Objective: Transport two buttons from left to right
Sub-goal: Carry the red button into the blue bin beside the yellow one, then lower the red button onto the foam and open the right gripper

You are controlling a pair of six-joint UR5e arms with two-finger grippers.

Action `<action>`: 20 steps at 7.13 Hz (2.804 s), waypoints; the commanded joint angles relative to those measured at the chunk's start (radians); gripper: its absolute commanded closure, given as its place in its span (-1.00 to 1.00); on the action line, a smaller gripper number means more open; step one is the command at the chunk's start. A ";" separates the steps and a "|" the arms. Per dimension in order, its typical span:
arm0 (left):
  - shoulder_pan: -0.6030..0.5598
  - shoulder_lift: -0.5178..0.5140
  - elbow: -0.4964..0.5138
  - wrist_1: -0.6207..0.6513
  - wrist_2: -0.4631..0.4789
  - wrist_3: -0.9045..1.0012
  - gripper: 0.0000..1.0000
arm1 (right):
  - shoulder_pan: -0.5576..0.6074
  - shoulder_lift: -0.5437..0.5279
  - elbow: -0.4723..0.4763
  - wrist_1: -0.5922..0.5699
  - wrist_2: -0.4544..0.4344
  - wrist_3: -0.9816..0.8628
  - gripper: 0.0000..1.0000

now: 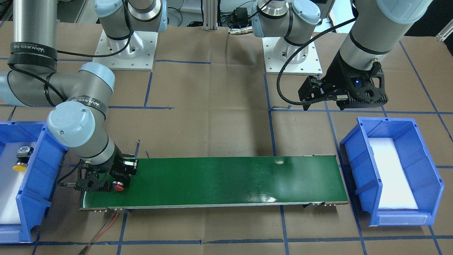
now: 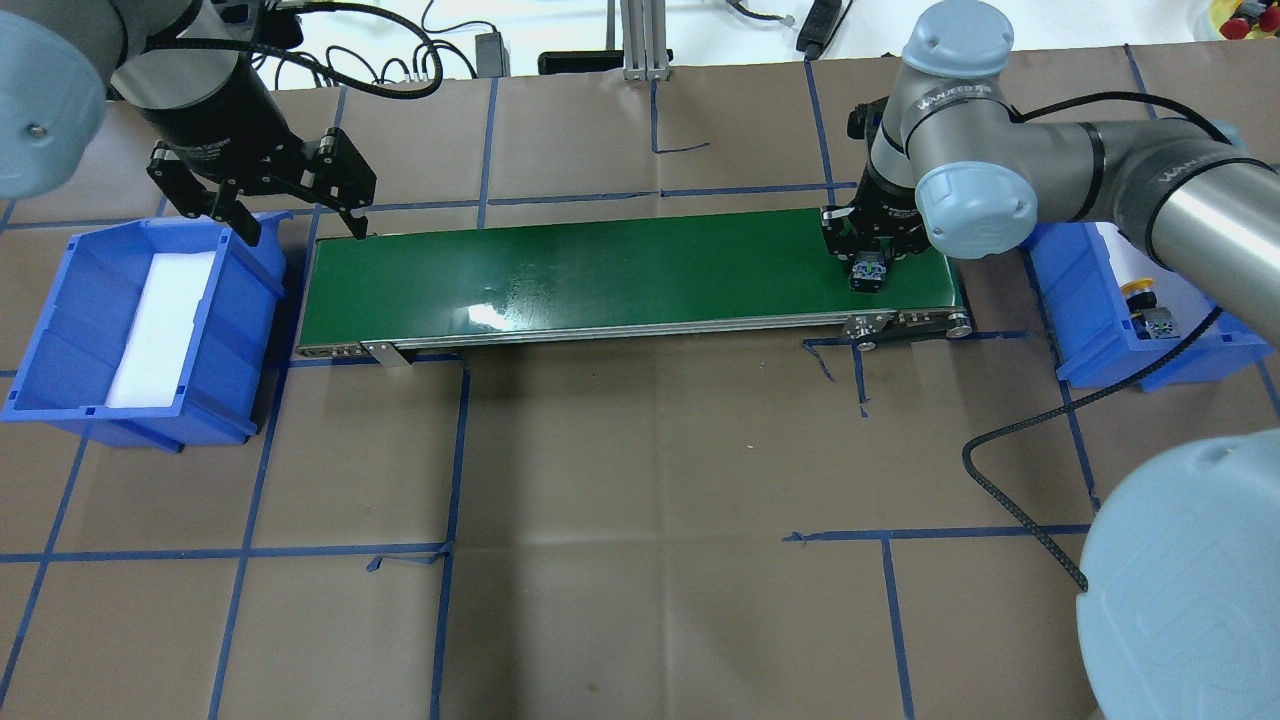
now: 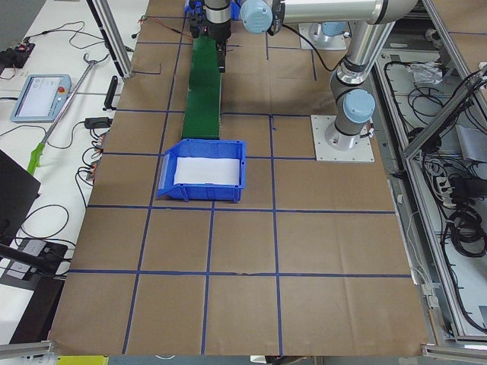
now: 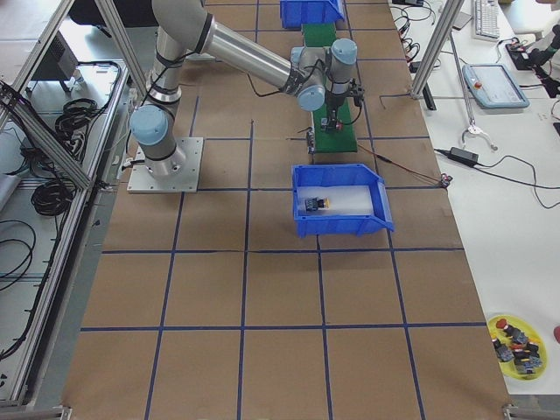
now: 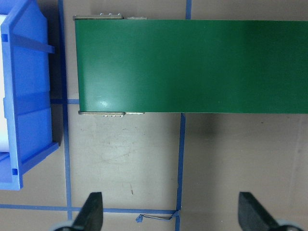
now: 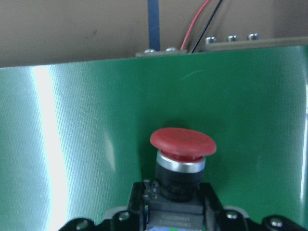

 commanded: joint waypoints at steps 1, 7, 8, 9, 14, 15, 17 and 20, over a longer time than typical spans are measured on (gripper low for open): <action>0.000 0.000 0.001 0.000 0.000 0.000 -1.00 | -0.047 -0.047 -0.091 0.147 -0.016 -0.091 0.92; 0.000 0.002 0.000 0.000 0.000 0.000 -1.00 | -0.412 -0.010 -0.350 0.299 -0.006 -0.640 0.94; 0.000 0.002 0.000 0.000 0.000 0.000 -1.00 | -0.433 0.038 -0.348 0.282 -0.004 -0.703 0.95; 0.000 0.002 0.000 0.000 0.002 0.000 -1.00 | -0.437 0.078 -0.334 0.212 -0.015 -0.730 0.95; 0.000 0.002 -0.002 0.000 0.000 0.000 -1.00 | -0.470 0.124 -0.189 0.009 -0.018 -0.791 0.94; 0.000 0.002 -0.002 0.000 0.000 0.000 -1.00 | -0.470 0.136 -0.183 0.004 -0.018 -0.784 0.94; 0.000 0.002 -0.002 0.000 0.000 0.000 -1.00 | -0.470 0.165 -0.181 0.004 -0.018 -0.782 0.93; 0.000 0.002 -0.002 0.000 0.000 0.000 -1.00 | -0.469 0.167 -0.181 0.005 -0.015 -0.781 -0.49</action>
